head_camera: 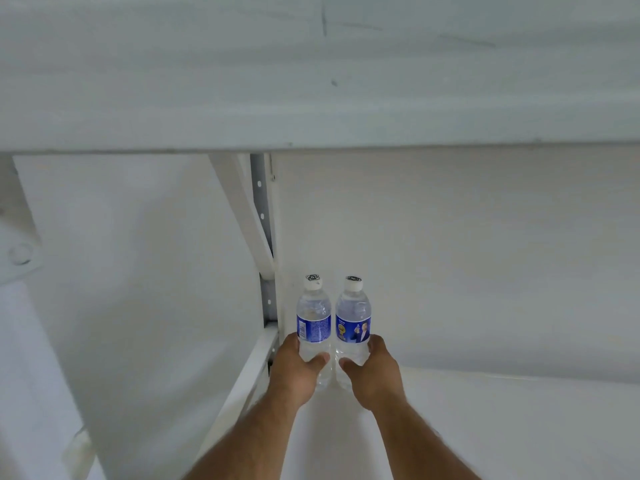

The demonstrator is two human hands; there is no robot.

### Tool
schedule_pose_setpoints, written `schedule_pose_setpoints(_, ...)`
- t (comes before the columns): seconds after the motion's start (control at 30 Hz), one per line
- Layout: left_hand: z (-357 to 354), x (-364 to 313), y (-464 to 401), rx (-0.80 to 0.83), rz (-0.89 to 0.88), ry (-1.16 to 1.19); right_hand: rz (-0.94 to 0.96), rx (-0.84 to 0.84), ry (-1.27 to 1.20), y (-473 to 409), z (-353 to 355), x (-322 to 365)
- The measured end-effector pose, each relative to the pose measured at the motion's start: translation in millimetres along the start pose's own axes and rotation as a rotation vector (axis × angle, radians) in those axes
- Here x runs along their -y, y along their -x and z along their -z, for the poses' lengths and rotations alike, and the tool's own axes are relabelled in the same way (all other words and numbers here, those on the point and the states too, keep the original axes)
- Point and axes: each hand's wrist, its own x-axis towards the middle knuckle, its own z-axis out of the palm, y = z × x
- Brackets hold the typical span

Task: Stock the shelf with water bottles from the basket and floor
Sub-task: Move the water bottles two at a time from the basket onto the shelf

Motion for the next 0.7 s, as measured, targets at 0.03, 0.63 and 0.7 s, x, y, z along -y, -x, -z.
schedule_pose_setpoints(0.03,-0.1,0.3,-0.9,-0.002,0.002,0.004,0.006,-0.003,-0.007,-0.7,-1.9,0.3)
schedule_pose_setpoints(0.63,11.2,-6.7,48.3,-0.002,0.074,-0.234,-0.12,0.117,0.226,43.0,33.9,20.3)
schedule_pose_setpoints(0.7,22.4,-15.8,76.7,0.052,0.032,-0.423,-0.081,0.158,0.331,65.4,48.5,28.0)
